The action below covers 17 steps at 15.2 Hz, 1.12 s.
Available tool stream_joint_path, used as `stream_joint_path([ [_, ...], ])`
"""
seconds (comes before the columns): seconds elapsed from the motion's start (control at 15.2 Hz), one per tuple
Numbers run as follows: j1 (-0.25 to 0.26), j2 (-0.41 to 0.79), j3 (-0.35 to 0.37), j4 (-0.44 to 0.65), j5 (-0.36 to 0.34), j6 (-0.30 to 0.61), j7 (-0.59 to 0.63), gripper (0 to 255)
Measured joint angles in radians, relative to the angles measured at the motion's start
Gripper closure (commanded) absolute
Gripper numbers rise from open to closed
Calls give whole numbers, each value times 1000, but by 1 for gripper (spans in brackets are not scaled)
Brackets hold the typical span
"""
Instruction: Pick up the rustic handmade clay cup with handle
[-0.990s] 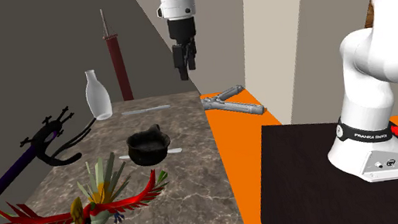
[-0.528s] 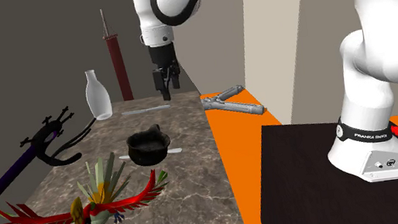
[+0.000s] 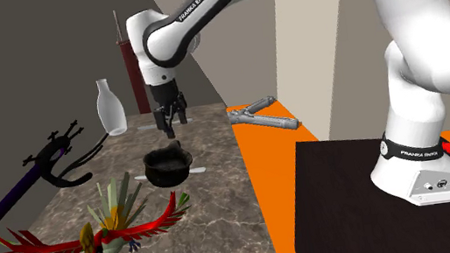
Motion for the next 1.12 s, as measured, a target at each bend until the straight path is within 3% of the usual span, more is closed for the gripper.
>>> stream_joint_path([
  [0.2,0,77,1,64,4,2,6,0],
  [0.66,-1,130,1,56,5,61,8,0],
  [0.73,-2,132,1,56,5,63,8,255],
  [1.12,-2,133,1,56,5,66,8,255],
])
